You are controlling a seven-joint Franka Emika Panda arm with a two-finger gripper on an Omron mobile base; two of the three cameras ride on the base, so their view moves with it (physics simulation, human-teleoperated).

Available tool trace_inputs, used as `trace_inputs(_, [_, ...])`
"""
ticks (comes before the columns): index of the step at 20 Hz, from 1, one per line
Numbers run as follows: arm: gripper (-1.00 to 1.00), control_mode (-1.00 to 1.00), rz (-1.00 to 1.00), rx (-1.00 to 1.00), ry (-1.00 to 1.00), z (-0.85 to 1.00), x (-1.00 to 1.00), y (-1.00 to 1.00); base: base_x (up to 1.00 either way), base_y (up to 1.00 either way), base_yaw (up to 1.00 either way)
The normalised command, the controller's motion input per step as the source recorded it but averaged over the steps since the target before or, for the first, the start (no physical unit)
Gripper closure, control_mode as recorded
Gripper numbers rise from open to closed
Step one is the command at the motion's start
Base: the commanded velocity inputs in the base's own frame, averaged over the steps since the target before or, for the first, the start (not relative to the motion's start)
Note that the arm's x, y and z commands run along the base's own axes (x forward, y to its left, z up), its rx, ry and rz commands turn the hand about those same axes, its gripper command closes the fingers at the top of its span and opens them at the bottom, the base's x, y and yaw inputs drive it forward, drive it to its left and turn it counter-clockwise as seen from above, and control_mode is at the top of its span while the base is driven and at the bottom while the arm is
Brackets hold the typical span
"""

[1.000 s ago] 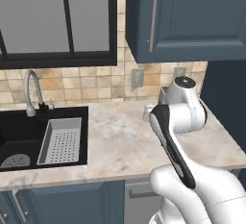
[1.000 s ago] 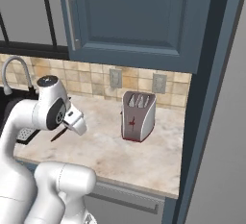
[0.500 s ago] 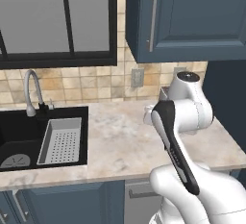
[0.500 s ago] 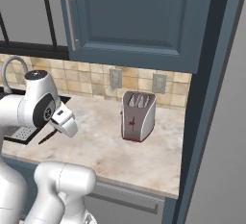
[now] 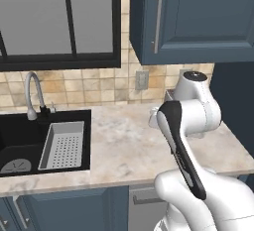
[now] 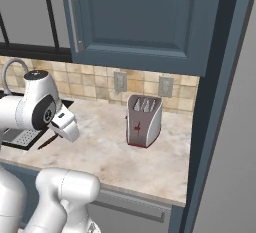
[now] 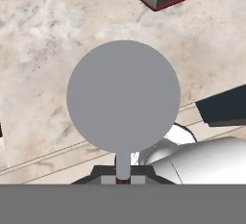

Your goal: Organize the utensils by type. Pick up the wooden spoons from the counter and place them in the open cabinet. Then pick up the metallic utensils from the counter and place them in the open drawer.

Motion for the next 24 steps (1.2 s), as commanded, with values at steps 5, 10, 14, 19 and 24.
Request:
trace_inputs(5, [1.0, 1.0, 0.0, 0.0, 0.0, 0.0, 0.0, 0.0, -0.66, 0.01, 0.0])
trace_inputs(10, [1.0, 1.0, 0.0, 0.0, 0.0, 0.0, 0.0, 0.0, -0.96, 0.03, 0.0])
trace_inputs(14, [1.0, 1.0, 0.0, 0.0, 0.0, 0.0, 0.0, 0.0, -1.0, 0.07, 0.0])
trace_inputs(19, [1.0, 1.0, 0.0, 0.0, 0.0, 0.0, 0.0, 0.0, -1.0, 0.27, 0.0])
trace_inputs(24, [1.0, 1.0, 0.0, 0.0, 0.0, 0.0, 0.0, 0.0, -0.87, 0.63, -0.06])
